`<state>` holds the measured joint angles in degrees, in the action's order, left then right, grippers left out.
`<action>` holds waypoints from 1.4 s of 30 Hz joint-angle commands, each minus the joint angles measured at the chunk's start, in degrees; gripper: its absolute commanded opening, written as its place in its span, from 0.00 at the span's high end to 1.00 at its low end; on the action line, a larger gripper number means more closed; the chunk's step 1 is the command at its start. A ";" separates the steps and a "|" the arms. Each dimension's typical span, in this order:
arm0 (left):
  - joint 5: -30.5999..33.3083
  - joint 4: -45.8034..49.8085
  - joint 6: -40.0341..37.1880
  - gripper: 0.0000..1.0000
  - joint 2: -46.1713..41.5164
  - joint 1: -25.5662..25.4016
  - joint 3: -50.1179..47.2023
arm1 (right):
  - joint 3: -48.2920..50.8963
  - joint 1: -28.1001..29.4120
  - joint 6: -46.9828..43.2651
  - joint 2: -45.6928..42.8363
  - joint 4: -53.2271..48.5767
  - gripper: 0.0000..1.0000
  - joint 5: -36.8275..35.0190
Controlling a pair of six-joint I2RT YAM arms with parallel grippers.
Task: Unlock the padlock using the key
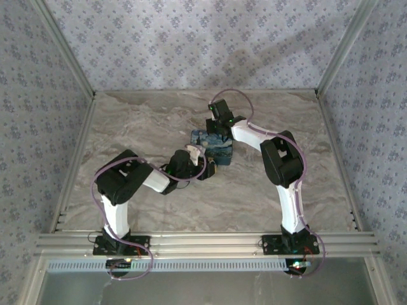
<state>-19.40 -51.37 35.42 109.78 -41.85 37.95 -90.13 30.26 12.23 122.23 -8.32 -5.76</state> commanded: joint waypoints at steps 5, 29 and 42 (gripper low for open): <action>6.03 4.53 1.09 0.44 0.50 -1.04 1.71 | 2.70 0.75 -0.10 0.24 -6.60 1.00 0.97; 24.94 12.30 2.60 0.30 1.16 -5.52 4.59 | 4.25 0.67 0.29 -0.95 -5.11 1.00 1.59; 10.39 -1.79 1.30 0.47 1.10 -2.90 1.60 | 5.75 0.06 0.60 -1.47 -4.50 1.00 1.43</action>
<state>-5.08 -47.44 36.93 109.14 -46.06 40.36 -86.87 30.04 12.82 120.31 -4.84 -5.54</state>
